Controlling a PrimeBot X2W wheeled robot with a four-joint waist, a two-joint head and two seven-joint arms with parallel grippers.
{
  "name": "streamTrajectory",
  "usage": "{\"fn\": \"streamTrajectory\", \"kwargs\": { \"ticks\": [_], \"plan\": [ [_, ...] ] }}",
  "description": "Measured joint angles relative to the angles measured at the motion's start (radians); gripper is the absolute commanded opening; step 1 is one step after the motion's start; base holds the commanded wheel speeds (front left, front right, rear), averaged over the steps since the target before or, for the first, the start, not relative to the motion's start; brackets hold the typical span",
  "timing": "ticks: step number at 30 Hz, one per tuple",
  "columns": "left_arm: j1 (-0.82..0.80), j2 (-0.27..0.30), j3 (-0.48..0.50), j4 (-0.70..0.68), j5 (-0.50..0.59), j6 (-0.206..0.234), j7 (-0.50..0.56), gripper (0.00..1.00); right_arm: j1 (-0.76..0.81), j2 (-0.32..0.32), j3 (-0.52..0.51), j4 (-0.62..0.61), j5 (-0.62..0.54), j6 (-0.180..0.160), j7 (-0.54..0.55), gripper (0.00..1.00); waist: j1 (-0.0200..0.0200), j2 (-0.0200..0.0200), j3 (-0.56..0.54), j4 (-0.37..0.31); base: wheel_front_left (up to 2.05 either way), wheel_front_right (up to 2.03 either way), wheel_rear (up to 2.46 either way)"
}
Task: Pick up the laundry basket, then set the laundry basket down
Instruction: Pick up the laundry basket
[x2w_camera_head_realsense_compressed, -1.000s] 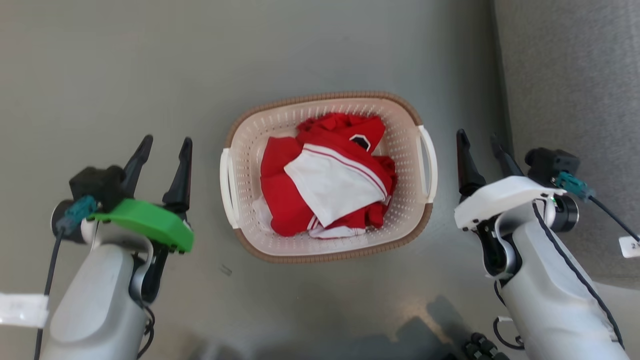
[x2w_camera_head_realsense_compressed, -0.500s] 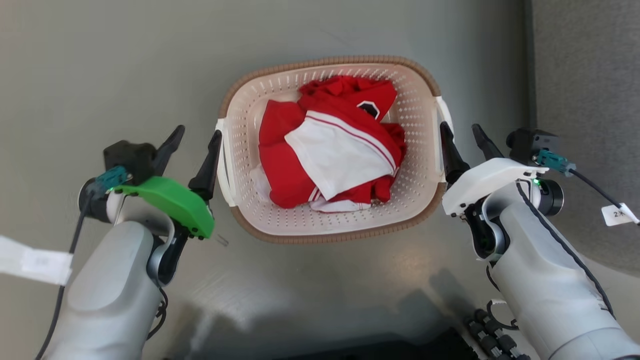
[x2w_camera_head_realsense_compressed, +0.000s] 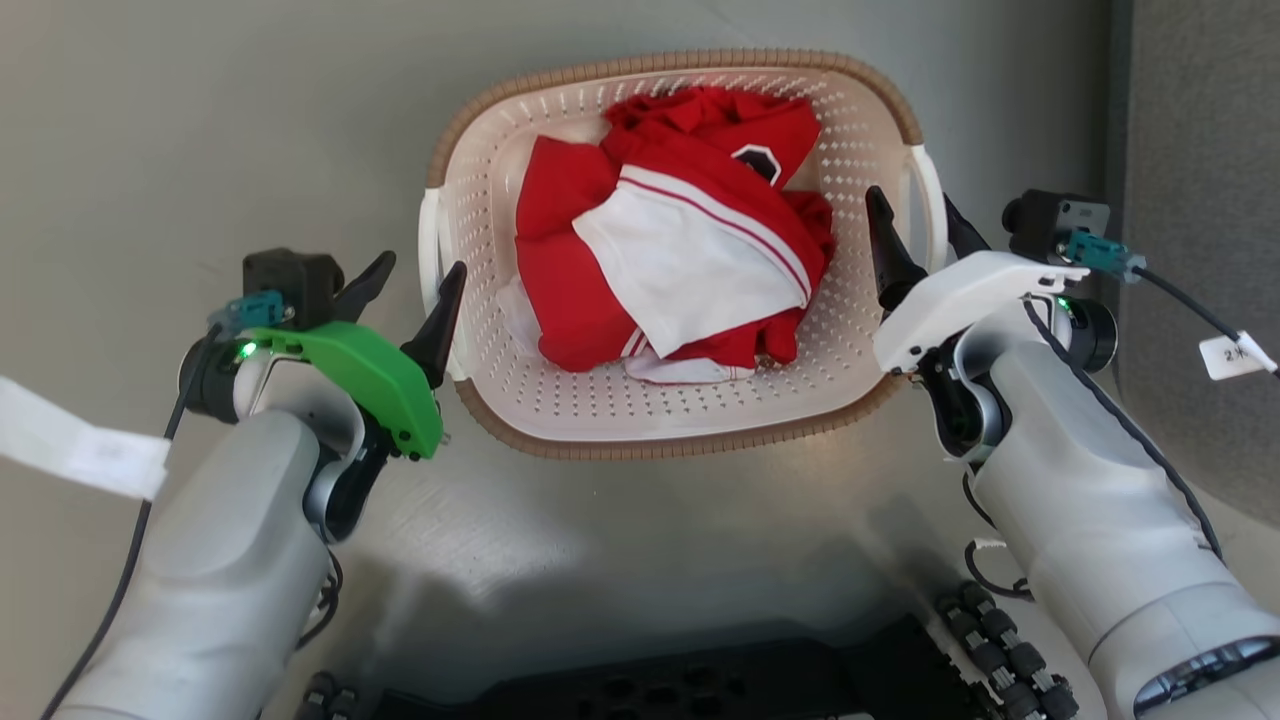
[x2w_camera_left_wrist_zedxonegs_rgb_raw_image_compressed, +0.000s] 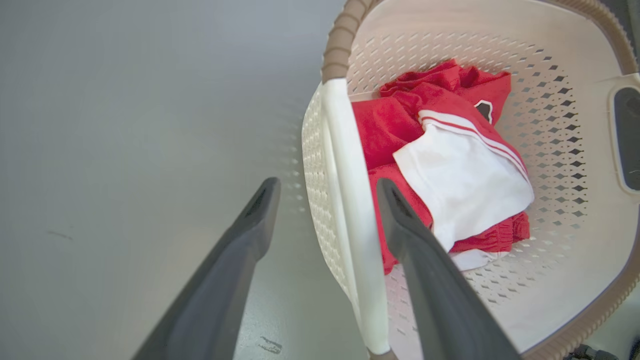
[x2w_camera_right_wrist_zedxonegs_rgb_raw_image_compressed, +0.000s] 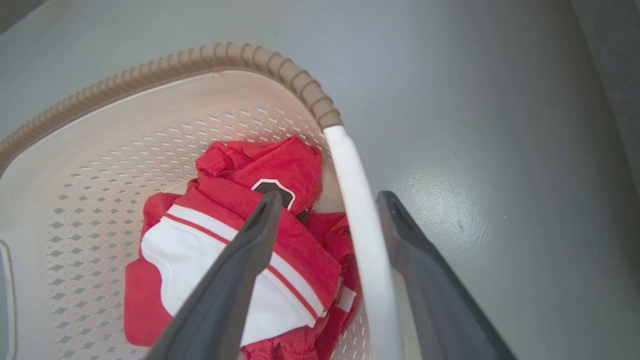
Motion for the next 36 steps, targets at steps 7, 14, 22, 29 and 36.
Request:
{"fn": "streamTrajectory", "kwargs": {
  "ticks": [7,14,22,29,36],
  "plan": [
    [-0.073,0.006,-0.036,0.035,-0.036,0.000,0.033,1.00,-0.062,-0.002,0.055,0.054,0.038,0.001,0.027,1.00,0.0000,0.0000,0.050,0.000,0.00,0.00,0.00],
    [-0.116,-0.005,-0.070,0.071,-0.106,-0.003,0.063,1.00,-0.106,-0.004,0.092,0.089,0.080,0.000,0.026,1.00,0.0000,0.0000,0.085,0.002,0.00,0.00,0.00],
    [-0.155,-0.007,-0.099,0.104,-0.139,-0.003,0.070,0.60,-0.130,-0.004,0.130,0.106,0.115,0.000,0.026,1.00,0.0000,0.0000,0.096,0.006,0.00,0.00,0.00],
    [-0.176,-0.010,-0.124,0.117,-0.170,0.002,0.060,0.00,-0.145,-0.013,0.165,0.125,0.137,0.002,0.017,0.00,-0.0001,0.0000,0.094,0.011,0.00,0.00,0.00],
    [-0.182,-0.008,-0.156,0.162,-0.203,0.003,0.050,0.00,-0.145,0.003,0.204,0.151,0.143,0.002,0.016,0.00,-0.0001,0.0000,0.061,0.013,0.00,0.00,0.00]
  ]
}}
